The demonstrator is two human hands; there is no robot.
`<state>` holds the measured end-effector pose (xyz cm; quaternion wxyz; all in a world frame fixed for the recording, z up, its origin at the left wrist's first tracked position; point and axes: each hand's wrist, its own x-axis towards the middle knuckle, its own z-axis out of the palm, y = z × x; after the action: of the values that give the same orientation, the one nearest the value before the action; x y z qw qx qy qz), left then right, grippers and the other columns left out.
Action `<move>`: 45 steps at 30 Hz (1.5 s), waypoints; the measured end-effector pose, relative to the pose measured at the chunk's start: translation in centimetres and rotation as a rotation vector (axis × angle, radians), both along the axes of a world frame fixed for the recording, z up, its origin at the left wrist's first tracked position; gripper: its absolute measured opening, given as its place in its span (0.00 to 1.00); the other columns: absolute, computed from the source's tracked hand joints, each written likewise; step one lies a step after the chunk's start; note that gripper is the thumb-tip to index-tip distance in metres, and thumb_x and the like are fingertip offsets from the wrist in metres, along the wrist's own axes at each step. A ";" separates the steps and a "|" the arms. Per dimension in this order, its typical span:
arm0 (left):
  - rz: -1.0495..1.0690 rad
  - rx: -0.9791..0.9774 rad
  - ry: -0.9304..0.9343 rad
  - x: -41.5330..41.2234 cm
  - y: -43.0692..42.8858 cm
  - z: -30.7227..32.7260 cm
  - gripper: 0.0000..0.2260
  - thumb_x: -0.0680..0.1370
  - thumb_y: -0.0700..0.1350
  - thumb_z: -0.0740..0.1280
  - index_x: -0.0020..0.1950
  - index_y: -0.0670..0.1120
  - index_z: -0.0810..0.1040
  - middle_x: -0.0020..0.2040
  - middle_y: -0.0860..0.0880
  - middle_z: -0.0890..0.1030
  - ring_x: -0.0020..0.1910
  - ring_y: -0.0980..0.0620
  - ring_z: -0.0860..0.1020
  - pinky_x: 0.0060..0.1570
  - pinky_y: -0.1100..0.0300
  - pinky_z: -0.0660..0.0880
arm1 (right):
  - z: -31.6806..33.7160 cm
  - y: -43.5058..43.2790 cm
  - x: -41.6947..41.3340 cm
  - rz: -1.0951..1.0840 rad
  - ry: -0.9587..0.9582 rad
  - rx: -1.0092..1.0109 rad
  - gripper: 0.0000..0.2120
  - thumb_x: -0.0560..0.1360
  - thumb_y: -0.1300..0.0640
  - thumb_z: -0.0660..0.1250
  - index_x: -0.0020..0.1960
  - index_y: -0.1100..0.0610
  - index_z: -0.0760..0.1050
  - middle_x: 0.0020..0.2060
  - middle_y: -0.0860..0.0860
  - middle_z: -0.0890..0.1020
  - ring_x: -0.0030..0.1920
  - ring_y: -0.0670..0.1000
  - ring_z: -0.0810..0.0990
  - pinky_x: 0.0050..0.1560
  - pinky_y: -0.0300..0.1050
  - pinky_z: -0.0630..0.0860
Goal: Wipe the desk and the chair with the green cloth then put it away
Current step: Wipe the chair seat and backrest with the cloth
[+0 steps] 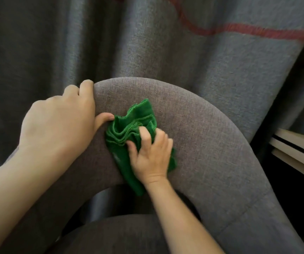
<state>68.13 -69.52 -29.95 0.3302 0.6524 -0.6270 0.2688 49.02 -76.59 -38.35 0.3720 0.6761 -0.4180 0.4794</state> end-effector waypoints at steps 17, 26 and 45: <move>-0.012 -0.026 -0.013 -0.2 0.4 0.1 0.29 0.74 0.65 0.65 0.59 0.40 0.71 0.45 0.36 0.79 0.33 0.33 0.79 0.28 0.53 0.61 | -1.8 0.8 4.0 -0.048 -0.265 0.012 0.18 0.82 0.46 0.56 0.62 0.60 0.66 0.48 0.63 0.77 0.42 0.60 0.72 0.41 0.55 0.68; -0.038 -0.064 -0.007 -0.1 0.4 0.0 0.31 0.75 0.65 0.62 0.65 0.42 0.69 0.50 0.36 0.80 0.37 0.33 0.80 0.29 0.53 0.61 | 4.3 -0.3 -10.7 -0.433 -0.226 -0.087 0.19 0.82 0.45 0.58 0.63 0.59 0.65 0.48 0.65 0.77 0.43 0.63 0.74 0.41 0.56 0.68; -0.048 -0.065 0.044 0.0 -0.8 -0.2 0.31 0.73 0.65 0.63 0.61 0.40 0.69 0.47 0.33 0.78 0.35 0.31 0.79 0.31 0.44 0.74 | 2.5 -1.2 -7.4 -0.304 -0.085 -0.107 0.18 0.82 0.45 0.55 0.61 0.59 0.66 0.46 0.64 0.77 0.42 0.61 0.73 0.38 0.55 0.70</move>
<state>68.12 -70.37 -30.15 0.3713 0.6316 -0.6261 0.2668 41.64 -77.75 -35.82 0.4575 0.5635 -0.5048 0.4672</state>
